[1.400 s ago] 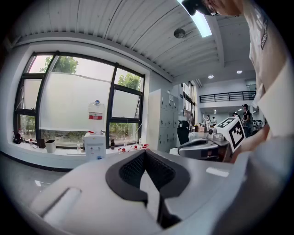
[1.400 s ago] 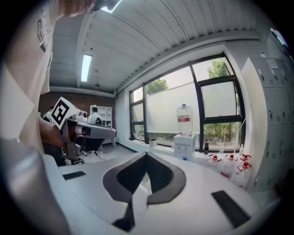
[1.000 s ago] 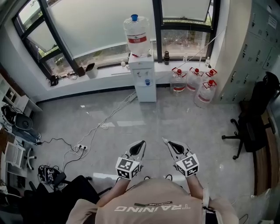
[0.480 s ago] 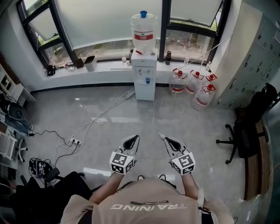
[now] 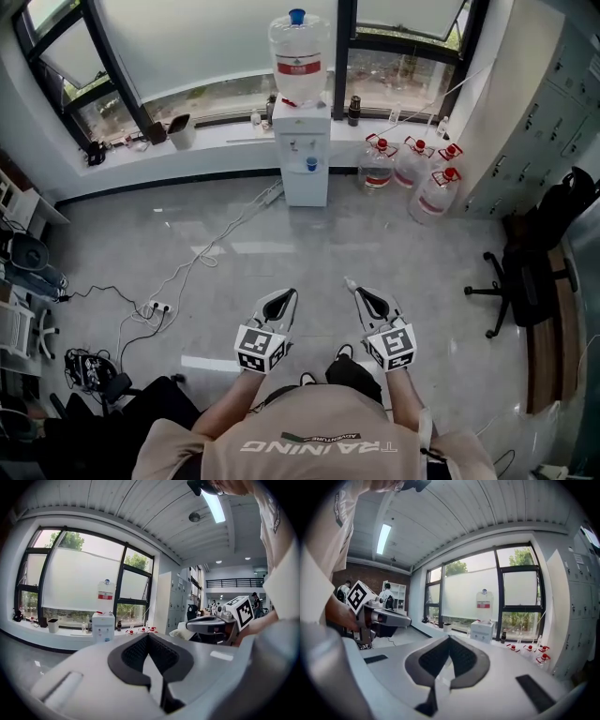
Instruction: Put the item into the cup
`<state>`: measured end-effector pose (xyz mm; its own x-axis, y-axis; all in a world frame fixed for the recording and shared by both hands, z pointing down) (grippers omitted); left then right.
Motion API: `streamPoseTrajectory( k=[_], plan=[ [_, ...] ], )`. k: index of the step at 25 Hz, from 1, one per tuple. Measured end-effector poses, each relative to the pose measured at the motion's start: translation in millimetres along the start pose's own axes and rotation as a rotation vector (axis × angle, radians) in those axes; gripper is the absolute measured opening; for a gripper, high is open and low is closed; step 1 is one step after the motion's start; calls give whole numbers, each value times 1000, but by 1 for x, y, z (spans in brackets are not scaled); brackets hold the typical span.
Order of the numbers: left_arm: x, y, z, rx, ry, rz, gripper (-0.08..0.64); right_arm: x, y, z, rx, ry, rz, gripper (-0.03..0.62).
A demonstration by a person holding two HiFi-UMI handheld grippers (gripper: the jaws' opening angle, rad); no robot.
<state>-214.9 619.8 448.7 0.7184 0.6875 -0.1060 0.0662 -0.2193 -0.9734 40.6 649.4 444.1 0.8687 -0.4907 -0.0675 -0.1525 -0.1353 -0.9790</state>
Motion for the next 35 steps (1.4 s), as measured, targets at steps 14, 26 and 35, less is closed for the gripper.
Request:
streamPoseTrajectory(
  k=[14, 26, 35],
  plan=[
    [-29, 45, -128, 4, 59, -62, 8, 132, 7, -77, 57, 1, -20, 11],
    [-61, 43, -188, -43, 134, 2, 8, 182, -1, -150, 25, 124, -7, 11],
    [-149, 49, -238, -75, 108, 21, 8, 200, 5, -230, -7, 107, -27, 11]
  ],
)
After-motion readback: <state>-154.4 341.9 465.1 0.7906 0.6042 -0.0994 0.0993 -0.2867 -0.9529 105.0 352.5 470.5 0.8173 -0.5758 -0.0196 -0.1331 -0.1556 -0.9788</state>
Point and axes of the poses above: the fingertips, and each gripper's own axes: z backward along the fingers, x to its right, y out of its top, the point moved 10 cm from there along z, backward along the fingers, and after that the axes turned 2 degrees about -y, right-handed, at the moved point
